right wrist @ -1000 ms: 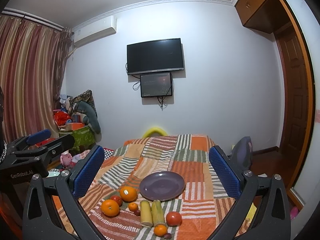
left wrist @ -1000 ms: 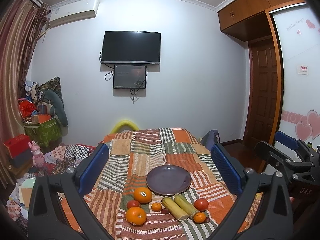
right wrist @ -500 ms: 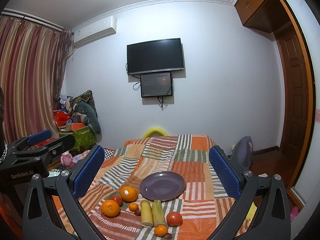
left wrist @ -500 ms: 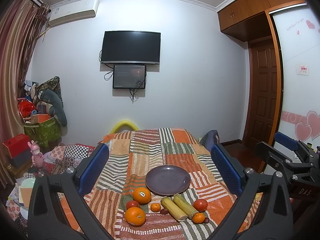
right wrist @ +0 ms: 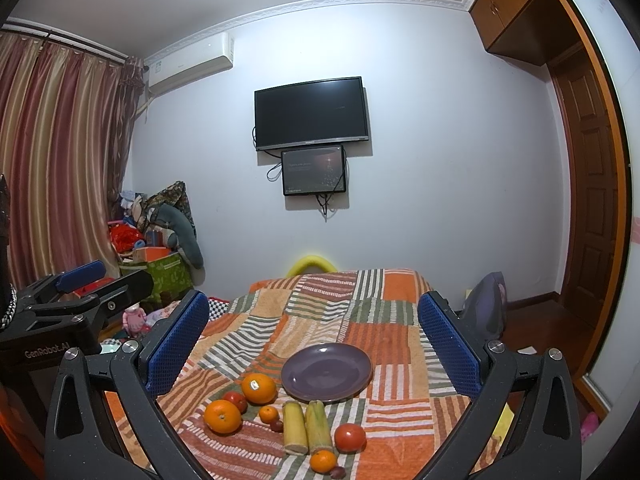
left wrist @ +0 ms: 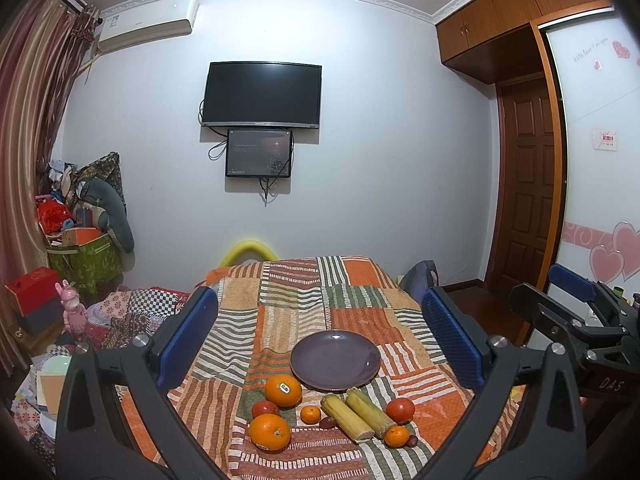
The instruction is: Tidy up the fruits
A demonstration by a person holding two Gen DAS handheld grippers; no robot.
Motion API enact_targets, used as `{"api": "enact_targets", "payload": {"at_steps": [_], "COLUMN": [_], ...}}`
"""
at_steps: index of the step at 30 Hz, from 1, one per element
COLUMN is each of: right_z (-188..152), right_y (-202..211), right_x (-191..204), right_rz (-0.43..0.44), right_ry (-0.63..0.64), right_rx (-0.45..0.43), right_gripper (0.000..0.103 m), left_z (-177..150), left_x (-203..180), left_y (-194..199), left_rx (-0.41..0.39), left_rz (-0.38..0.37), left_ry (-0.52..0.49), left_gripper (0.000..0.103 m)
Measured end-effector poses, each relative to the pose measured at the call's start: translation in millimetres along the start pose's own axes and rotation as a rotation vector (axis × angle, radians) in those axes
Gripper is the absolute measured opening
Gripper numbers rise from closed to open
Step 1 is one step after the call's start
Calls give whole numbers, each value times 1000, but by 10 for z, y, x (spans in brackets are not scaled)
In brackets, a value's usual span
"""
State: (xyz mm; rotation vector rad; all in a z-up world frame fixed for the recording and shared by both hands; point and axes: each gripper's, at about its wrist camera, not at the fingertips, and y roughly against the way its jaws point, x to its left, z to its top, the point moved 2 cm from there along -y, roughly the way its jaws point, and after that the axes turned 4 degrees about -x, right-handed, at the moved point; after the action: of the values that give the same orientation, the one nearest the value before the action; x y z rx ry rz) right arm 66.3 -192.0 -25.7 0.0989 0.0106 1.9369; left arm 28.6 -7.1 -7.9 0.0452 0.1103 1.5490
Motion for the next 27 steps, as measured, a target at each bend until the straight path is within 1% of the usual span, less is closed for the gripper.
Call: {"api": "enact_targets", "payload": {"at_steps": [14, 20, 22, 23, 24, 25, 27], "right_z": [-2, -54, -91, -106, -131, -152, -204], "right_y": [2, -83, -118, -138, -172, -205, -274], "right_x": [6, -35, -77, -93, -112, -122, -149], "right_rz": [-5, -13, -9, -4, 2, 5, 16], "right_ry": [0, -13, -23, -25, -25, -24, -22], "right_rx": [-4, 20, 34, 41, 54, 68, 101], "right_gripper": [103, 103, 102, 100, 95, 89, 83], "left_z": [-17, -55, -79, -88, -105, -126, -163], "left_x": [18, 40, 54, 63, 73, 86, 105], "left_y": [-39, -111, -147, -180, -209, -259, -328], "left_rx": [17, 40, 55, 67, 80, 99, 128], "left_rz": [-11, -17, -21, -22, -25, -28, -36], "left_ry": [3, 7, 10, 11, 12, 13, 17], "left_gripper": [103, 103, 99, 94, 88, 87, 81]}}
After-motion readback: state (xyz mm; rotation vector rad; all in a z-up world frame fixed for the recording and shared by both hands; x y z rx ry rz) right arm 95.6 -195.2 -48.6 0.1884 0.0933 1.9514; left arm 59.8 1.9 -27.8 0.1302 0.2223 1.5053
